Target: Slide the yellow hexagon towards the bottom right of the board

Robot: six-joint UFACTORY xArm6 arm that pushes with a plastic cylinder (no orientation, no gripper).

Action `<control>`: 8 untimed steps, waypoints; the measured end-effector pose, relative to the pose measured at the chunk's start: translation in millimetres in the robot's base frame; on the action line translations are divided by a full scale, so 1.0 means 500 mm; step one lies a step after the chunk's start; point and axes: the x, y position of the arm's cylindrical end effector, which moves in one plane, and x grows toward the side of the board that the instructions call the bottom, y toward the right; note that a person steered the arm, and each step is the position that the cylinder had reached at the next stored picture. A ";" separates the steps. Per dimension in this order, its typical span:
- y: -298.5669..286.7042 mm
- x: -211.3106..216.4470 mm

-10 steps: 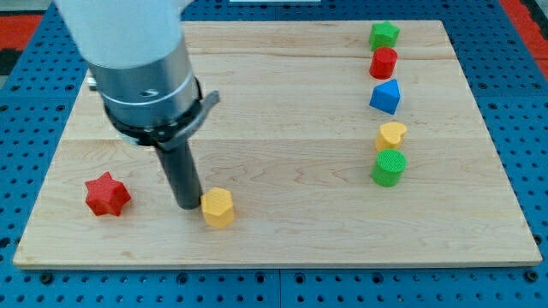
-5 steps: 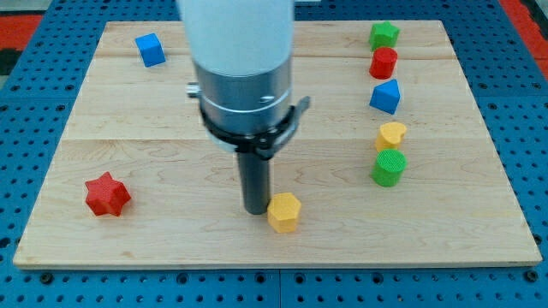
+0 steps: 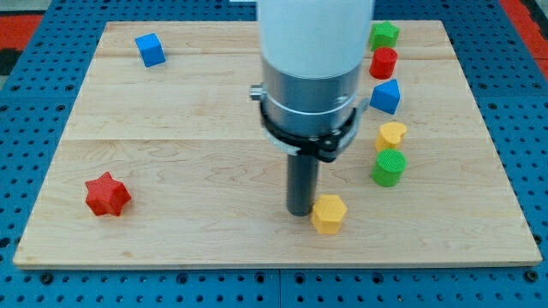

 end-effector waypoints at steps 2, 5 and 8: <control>0.018 0.059; 0.080 0.043; 0.149 -0.002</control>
